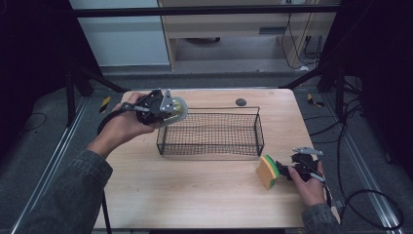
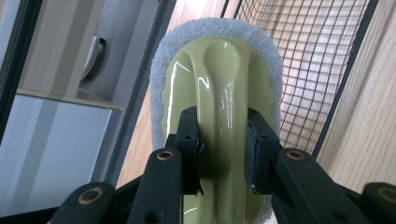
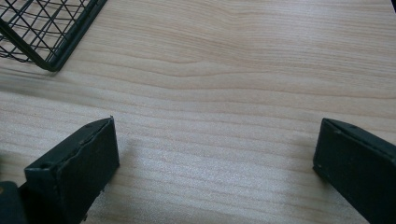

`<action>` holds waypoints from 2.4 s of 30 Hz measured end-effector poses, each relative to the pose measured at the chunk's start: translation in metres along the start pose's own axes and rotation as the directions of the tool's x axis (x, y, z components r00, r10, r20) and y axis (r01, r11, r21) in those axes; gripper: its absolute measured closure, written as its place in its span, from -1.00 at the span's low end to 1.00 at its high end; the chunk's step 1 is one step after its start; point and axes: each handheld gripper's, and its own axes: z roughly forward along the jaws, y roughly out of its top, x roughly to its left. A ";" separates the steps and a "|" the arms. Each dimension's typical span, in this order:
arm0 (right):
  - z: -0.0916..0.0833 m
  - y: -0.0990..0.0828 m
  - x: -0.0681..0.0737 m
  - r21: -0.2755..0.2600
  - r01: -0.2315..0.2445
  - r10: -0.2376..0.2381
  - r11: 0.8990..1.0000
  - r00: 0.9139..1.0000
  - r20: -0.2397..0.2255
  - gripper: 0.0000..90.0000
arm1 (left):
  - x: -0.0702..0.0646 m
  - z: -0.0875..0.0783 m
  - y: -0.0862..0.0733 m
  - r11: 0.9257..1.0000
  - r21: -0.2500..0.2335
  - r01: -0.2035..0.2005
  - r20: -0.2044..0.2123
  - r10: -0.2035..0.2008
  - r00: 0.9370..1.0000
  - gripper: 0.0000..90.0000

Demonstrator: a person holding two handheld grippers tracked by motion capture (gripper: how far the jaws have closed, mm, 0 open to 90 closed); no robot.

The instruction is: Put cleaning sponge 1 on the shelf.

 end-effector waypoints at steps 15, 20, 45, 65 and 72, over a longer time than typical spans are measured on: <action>0.000 0.000 0.000 0.001 0.004 -0.004 1.000 1.000 -0.002 -0.99 | 0.010 0.007 0.001 1.000 -0.019 -0.010 -0.002 0.010 1.000 0.57; 0.000 0.000 0.000 0.000 0.004 -0.004 1.000 1.000 -0.002 -0.99 | 0.017 0.012 0.001 1.000 -0.013 -0.024 -0.011 0.024 1.000 0.57; 0.000 0.000 0.000 0.000 0.005 -0.005 1.000 1.000 -0.002 -0.99 | 0.005 0.056 0.000 0.991 0.047 -0.127 0.033 0.125 0.992 0.57; 0.000 0.000 0.000 0.001 0.009 -0.009 1.000 1.000 -0.004 -0.99 | -0.006 0.069 0.012 0.990 0.017 -0.137 0.081 0.135 0.987 0.57; 0.000 0.000 0.000 0.001 0.010 -0.010 1.000 1.000 -0.005 -0.99 | -0.011 0.076 0.012 0.991 0.014 -0.136 0.105 0.134 0.985 0.57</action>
